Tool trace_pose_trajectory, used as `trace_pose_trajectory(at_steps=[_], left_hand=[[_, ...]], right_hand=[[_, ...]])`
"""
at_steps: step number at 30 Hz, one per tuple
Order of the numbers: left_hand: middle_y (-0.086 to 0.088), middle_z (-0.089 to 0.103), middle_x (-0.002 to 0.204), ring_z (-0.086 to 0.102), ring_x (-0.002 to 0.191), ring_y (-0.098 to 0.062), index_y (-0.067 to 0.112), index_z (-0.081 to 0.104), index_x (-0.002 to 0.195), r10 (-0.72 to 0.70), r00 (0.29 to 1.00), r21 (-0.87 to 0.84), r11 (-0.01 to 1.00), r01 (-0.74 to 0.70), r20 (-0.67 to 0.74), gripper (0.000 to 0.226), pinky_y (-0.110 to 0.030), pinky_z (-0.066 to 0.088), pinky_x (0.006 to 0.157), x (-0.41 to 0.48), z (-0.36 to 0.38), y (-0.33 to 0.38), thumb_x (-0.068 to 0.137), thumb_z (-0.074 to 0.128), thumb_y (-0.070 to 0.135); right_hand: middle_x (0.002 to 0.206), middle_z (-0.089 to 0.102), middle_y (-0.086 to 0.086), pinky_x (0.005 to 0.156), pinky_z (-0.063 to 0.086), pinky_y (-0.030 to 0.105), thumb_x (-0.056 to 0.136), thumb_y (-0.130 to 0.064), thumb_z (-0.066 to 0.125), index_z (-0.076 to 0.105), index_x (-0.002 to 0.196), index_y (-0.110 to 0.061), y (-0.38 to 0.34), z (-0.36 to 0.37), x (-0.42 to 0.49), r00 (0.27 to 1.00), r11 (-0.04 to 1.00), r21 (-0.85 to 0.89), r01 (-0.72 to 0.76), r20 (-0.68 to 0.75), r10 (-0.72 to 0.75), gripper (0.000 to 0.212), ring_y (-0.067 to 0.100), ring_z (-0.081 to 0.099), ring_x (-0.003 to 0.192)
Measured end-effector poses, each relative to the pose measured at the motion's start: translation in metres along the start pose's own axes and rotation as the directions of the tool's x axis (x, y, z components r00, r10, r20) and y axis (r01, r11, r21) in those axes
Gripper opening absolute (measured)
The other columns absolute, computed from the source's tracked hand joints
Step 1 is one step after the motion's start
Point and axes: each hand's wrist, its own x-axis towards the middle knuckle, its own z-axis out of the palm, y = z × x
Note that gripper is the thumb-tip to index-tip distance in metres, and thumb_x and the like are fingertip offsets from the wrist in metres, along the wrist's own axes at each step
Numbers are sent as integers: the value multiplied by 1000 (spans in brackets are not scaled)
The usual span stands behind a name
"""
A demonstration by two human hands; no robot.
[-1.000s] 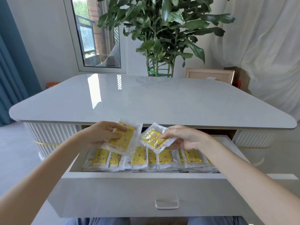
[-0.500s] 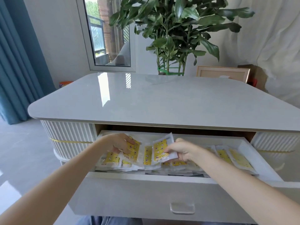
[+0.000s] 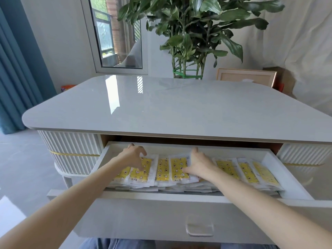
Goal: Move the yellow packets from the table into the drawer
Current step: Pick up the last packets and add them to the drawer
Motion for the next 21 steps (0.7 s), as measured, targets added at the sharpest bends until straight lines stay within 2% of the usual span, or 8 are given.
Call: trace_pose_trajectory(at_steps=[2,4,6,9,11,14,18,21], left_hand=[[-7,39,139,42,124,-24,26,46,135,111,994,16,994,-111,20,71,-32,41,98,-1,0,7,72,78,24],[-4,34,146,35,132,-24,30,39,141,188,977,70,978,-196,102,80,-37,37,106,-4,1,16,72,79,30],[-3,23,153,24,140,-26,32,24,148,191,950,232,940,-250,249,96,-43,29,113,-6,1,25,70,80,38],[-4,5,159,10,147,-27,30,1,152,56,912,457,852,-255,405,116,-48,24,116,-7,2,31,68,81,41],[-4,6,160,10,147,-25,25,-1,153,20,901,471,847,-246,434,118,-45,24,116,-5,4,30,69,82,37],[-4,12,159,16,146,-24,17,3,153,10,910,453,865,-216,415,117,-41,26,116,1,6,22,69,82,37],[-3,18,158,25,143,-25,15,4,152,4,922,414,893,-177,386,116,-39,29,115,6,8,17,70,82,35],[-2,16,158,24,144,-24,18,4,153,13,927,378,911,-165,374,114,-40,29,115,3,7,16,70,81,36]], right_hand=[[116,61,12,65,50,28,85,-35,69,14,150,-6,1,4,1,989,964,-251,91,-93,-118,90,23,62,92],[130,53,10,79,51,34,85,-43,67,25,148,-13,-1,2,3,969,924,-325,200,-76,-236,82,27,56,112],[142,41,6,93,46,41,80,-54,66,31,147,-23,-1,-2,5,952,930,-208,303,100,-288,82,26,43,129],[159,18,3,115,26,48,74,-52,73,14,153,-30,2,0,5,884,908,-187,376,365,-291,101,27,19,145],[161,9,1,118,22,46,76,-42,76,9,154,-32,7,5,4,878,890,-235,390,387,-283,104,27,15,147],[160,18,1,114,31,41,78,-33,76,13,153,-34,10,7,7,891,876,-273,397,342,-297,98,26,25,144],[158,23,0,110,36,38,78,-31,76,16,152,-34,10,9,12,893,880,-259,397,333,-304,95,25,33,140],[157,27,-1,112,34,40,77,-33,78,22,152,-31,13,6,10,891,893,-204,402,313,-329,93,24,32,141]])
